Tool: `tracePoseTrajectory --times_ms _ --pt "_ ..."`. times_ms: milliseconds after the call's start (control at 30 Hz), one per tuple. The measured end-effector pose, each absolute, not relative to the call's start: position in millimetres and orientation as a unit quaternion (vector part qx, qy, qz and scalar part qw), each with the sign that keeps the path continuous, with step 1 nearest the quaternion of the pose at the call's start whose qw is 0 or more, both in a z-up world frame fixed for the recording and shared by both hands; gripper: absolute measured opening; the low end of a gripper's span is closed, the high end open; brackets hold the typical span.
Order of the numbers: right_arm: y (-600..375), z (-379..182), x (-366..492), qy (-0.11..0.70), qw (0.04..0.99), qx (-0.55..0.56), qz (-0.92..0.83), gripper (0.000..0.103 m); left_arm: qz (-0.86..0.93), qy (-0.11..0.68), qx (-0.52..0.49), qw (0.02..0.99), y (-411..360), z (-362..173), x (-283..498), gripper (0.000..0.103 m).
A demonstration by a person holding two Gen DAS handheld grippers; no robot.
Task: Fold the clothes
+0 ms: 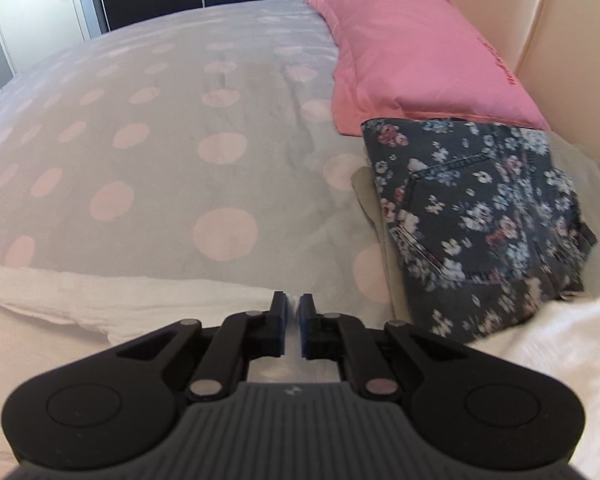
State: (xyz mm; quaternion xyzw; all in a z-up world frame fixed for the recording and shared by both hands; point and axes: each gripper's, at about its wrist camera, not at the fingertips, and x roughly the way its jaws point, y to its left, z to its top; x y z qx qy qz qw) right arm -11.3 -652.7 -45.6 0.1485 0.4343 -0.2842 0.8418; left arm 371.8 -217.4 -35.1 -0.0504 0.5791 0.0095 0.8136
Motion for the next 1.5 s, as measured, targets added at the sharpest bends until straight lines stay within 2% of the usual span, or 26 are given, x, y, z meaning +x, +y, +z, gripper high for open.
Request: tracePoseTrajectory --times_ms 367,600,800,933,1267,1467,1500 --pt "-608.4 12.9 -113.1 0.392 0.858 0.178 -0.280 0.007 -0.029 0.502 -0.148 0.851 -99.0 60.4 238.4 0.002" --pt "-577.0 17.6 -172.4 0.407 0.855 0.184 -0.265 0.007 -0.009 0.503 -0.152 0.851 -32.3 75.0 149.0 0.002" --pt "-560.7 -8.5 -203.7 0.446 0.832 0.191 -0.271 0.007 0.001 0.518 -0.111 0.848 0.5 59.7 75.7 0.002" --pt "-551.0 -34.4 -210.3 0.484 0.811 0.190 -0.268 0.007 0.013 0.551 -0.093 0.829 16.9 30.3 45.1 0.002" --pt "-540.2 -87.4 -197.6 0.561 0.771 0.134 -0.270 0.007 0.052 0.597 -0.059 0.799 34.5 -37.7 19.7 0.002" --pt "-534.6 -87.4 -196.4 0.563 0.769 0.126 -0.274 0.014 0.055 0.634 -0.072 0.768 41.4 -62.8 20.6 0.002" --pt "-534.8 -84.1 -197.5 0.557 0.772 0.132 -0.275 0.021 0.053 0.639 -0.074 0.764 42.4 -65.0 21.6 0.002"
